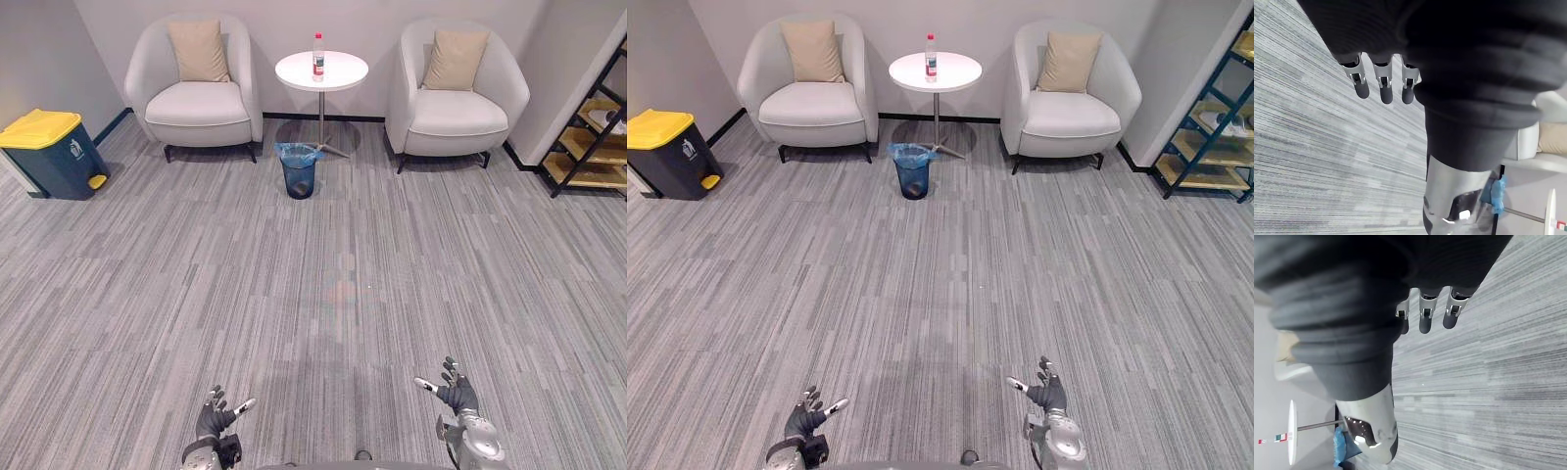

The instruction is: Gather rubbish on tea table into small bin, then transfer packed bag to large trash can.

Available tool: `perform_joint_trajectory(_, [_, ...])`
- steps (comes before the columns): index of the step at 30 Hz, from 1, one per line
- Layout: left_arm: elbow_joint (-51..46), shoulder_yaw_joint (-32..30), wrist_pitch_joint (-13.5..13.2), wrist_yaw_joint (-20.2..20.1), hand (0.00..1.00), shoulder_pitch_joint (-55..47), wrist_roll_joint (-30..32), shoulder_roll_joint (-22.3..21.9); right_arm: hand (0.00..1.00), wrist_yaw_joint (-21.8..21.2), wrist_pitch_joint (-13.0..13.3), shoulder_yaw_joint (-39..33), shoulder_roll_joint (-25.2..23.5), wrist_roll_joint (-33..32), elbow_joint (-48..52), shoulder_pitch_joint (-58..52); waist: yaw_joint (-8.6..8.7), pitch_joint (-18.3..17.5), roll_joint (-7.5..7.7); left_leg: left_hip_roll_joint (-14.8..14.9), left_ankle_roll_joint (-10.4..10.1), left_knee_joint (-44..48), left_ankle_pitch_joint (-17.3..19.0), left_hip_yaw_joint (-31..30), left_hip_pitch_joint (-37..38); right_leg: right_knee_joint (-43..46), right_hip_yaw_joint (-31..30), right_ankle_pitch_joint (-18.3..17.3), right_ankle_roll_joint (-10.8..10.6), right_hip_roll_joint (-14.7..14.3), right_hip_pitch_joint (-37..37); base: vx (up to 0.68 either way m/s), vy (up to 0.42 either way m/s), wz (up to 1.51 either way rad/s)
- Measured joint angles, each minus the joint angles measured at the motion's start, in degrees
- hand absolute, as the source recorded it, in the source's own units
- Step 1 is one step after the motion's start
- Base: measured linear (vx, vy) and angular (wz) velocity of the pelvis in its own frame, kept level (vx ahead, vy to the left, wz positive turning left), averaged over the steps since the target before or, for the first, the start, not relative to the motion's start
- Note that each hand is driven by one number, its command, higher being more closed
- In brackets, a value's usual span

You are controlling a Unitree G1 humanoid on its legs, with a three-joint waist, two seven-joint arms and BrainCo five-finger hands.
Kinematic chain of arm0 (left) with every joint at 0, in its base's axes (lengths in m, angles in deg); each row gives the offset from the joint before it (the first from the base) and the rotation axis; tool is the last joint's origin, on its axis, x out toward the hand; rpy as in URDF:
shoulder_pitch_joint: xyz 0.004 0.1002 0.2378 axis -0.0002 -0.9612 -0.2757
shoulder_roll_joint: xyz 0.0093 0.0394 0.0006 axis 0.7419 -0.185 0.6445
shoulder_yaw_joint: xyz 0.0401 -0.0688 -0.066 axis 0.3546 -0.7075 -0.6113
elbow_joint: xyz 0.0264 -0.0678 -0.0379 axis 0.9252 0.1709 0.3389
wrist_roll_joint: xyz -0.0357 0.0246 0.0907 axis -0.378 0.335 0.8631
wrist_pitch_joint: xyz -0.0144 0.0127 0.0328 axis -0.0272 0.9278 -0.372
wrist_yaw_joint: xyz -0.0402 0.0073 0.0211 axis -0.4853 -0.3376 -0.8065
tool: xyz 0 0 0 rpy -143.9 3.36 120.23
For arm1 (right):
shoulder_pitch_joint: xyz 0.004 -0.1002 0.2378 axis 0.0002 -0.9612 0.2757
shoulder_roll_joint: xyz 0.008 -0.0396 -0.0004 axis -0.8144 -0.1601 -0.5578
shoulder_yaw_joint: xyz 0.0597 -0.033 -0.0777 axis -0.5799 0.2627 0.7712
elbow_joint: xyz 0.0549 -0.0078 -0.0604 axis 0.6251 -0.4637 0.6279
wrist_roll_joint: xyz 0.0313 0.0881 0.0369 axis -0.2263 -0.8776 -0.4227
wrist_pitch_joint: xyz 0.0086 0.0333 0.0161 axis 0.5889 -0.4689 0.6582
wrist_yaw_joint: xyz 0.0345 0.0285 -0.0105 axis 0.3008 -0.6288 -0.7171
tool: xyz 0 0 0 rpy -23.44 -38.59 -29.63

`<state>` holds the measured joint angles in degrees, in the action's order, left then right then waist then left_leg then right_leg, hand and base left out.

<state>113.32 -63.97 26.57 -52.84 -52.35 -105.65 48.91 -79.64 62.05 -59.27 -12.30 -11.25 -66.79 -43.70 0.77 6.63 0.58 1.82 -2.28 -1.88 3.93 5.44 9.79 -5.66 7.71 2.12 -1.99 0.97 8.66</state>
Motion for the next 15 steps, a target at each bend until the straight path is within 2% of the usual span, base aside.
perform_joint_trajectory(15, [2.02, -0.38, 0.49, -0.05, 0.00, -0.15, 0.97, -1.08, 0.00, -0.49, -0.56, -1.05, 0.06, -0.61, -4.07, -0.01, -0.09, 0.30, -0.33, 0.01, -0.03, -0.19, -0.01, 0.46, 0.41, 0.00, -0.33, -0.01, 0.00, -0.01, 0.13, 0.00, 0.000, 0.00])
